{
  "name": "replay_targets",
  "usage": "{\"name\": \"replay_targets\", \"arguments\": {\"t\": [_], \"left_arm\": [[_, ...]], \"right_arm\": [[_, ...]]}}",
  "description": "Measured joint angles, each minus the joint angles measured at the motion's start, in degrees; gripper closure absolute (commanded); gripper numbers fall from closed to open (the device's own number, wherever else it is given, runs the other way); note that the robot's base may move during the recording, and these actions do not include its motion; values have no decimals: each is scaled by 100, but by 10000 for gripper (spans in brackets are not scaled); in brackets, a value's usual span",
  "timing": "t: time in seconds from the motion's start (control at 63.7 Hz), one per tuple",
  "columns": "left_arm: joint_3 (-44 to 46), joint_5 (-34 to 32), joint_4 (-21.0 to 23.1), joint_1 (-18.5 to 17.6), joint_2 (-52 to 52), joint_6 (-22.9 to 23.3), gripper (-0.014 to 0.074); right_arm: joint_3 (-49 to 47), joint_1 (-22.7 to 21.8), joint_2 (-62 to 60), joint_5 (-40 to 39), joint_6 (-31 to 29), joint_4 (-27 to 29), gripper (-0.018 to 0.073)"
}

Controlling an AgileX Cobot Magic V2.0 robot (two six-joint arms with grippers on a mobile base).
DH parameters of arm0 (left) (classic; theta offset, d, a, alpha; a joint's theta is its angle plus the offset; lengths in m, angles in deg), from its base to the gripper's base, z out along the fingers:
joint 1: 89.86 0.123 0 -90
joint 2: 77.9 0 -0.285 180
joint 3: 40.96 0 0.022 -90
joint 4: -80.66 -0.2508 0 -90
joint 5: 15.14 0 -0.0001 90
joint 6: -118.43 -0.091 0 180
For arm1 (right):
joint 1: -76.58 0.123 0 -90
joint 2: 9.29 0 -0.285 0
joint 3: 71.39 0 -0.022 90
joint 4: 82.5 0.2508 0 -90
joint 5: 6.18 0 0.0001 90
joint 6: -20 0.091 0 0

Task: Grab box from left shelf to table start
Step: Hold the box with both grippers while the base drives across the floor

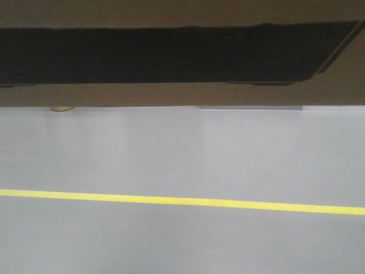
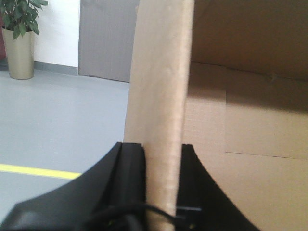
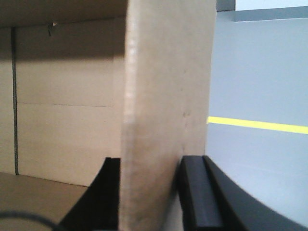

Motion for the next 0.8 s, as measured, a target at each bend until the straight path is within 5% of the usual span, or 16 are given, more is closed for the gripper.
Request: {"name": "replay_targets", "arguments": {"t": [0.8], "left_arm": [[0, -7, 0, 0, 0, 0, 699]], "right_arm": [[0, 0, 0, 0, 0, 0, 503]]}}
